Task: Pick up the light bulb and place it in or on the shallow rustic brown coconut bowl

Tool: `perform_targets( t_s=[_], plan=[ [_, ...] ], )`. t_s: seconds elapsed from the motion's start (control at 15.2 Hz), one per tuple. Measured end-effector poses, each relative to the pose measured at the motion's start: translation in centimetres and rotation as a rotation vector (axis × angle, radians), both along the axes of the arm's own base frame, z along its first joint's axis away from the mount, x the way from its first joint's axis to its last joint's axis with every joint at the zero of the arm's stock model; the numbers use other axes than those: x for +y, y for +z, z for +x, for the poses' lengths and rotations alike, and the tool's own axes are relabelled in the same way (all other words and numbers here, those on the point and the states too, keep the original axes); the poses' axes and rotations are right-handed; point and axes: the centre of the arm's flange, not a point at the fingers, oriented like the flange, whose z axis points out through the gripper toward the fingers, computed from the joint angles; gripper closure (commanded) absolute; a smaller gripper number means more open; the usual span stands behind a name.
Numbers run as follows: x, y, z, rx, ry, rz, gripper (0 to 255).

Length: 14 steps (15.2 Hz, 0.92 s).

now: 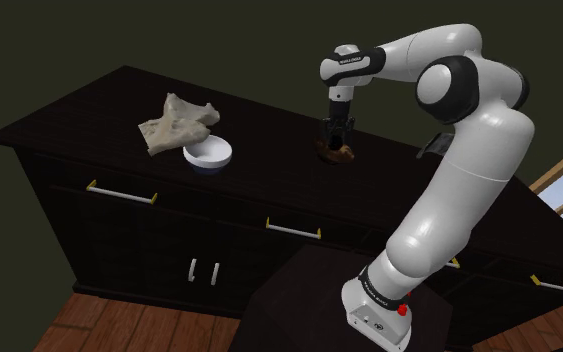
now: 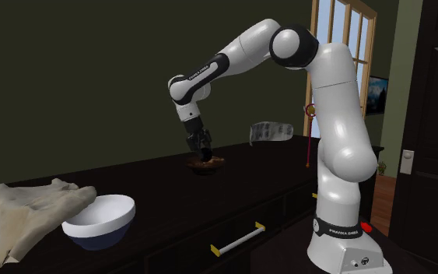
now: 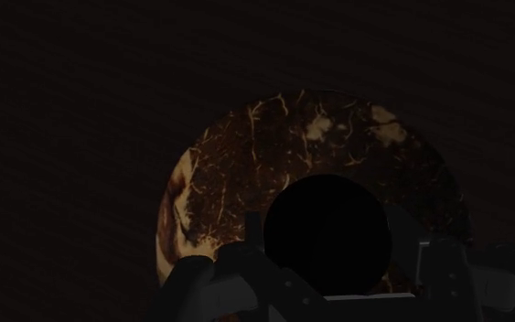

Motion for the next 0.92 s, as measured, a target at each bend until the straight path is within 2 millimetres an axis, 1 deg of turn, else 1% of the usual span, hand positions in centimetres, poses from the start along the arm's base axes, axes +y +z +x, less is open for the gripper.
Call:
perform_targets(
  t_s=[0.2,0.26,0.66,0.79,0.92],
  plan=[
    [0.0,0.0,0.0,0.0,0.0,0.0,255],
    [0.0,0.0,0.0,0.0,0.0,0.0,0],
    [0.0,0.0,0.0,0.0,0.0,0.0,0],
    [0.0,1.5,0.6,-0.001,0.0,-0.001,0],
    [-0.3,3.6,1.5,-0.001,0.0,-0.001,0]
  ],
)
